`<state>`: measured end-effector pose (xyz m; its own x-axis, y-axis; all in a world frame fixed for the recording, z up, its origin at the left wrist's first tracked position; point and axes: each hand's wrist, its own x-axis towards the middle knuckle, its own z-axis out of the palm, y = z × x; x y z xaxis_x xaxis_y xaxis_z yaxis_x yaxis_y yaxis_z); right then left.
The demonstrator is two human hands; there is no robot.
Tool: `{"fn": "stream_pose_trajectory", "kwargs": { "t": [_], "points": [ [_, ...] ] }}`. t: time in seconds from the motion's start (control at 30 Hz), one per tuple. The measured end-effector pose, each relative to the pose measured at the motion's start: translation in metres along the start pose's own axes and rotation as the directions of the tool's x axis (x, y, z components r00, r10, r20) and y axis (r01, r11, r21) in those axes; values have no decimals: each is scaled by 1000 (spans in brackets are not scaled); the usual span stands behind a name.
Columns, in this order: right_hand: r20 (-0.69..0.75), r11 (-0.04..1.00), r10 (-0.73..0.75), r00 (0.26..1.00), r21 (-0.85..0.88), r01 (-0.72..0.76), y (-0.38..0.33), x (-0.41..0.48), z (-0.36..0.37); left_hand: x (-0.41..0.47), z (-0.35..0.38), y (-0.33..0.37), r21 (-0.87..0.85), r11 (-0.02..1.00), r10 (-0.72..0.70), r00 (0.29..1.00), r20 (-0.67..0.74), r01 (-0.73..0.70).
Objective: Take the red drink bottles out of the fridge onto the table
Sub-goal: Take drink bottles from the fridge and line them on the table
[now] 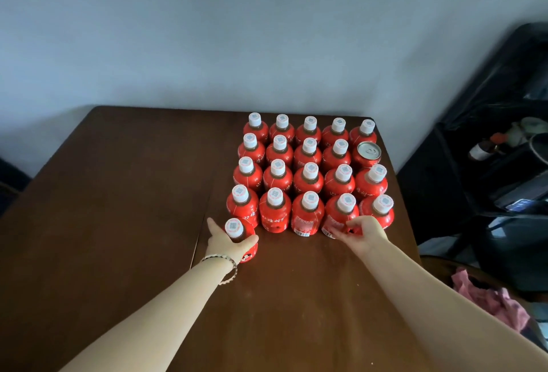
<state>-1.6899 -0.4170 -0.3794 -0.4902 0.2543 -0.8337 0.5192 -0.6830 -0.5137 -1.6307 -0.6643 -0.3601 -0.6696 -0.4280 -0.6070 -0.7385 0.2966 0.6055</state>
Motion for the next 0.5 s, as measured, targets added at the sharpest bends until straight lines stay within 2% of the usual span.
{"fn": "stream_pose_trajectory", "kwargs": {
  "t": [0.07, 0.13, 0.17, 0.2, 0.23, 0.27, 0.3, 0.33, 0.37, 0.43, 0.47, 0.5],
  "points": [
    [24, 1000, -23, 999, -7, 23, 5, -13, 1, -3, -5, 1, 40, 998, 44, 999, 29, -46],
    [43, 993, -15, 999, -120, 20, 10, -32, -2, -10, -11, 2, 136, 982, 133, 991, 24, -135],
    [56, 983, 6, 998, -181, 5, 13, -40, -4, -13, -13, 2, 243, 943, 235, 972, -4, -227],
    [56, 970, 24, 998, -244, -9, 18, -50, -5, -15, -16, -1, 374, 858, 389, 921, -26, -352],
    [56, 951, 25, 998, -311, -7, 24, -61, -7, -16, -20, -4, 491, 719, 572, 820, -15, -492],
    [62, 919, 15, 998, -394, 11, 28, -74, -10, -19, -24, -3, 546, 551, 743, 669, 23, -631],
    [65, 867, 5, 998, -497, 28, 31, -84, -12, -21, -23, 0, 564, 398, 844, 530, 84, -723],
    [82, 793, -11, 997, -607, 59, 32, -96, -15, -30, -26, 9, 546, 295, 867, 460, 192, -784],
    [97, 711, -38, 995, -696, 95, 31, -104, -19, -39, -27, 19, 503, 241, 850, 431, 302, -830],
    [115, 608, -109, 987, -778, 158, 26, -133, -40, -62, -20, 39, 469, 206, 672, 473, 570, -859],
    [125, 572, -110, 986, -803, 166, 23, -145, -50, -70, -15, 48, 511, 154, 550, 503, 666, -845],
    [123, 544, -101, 987, -824, 158, 22, -157, -63, -79, -9, 55, 521, 62, 463, 487, 740, -851]
  ]
}}
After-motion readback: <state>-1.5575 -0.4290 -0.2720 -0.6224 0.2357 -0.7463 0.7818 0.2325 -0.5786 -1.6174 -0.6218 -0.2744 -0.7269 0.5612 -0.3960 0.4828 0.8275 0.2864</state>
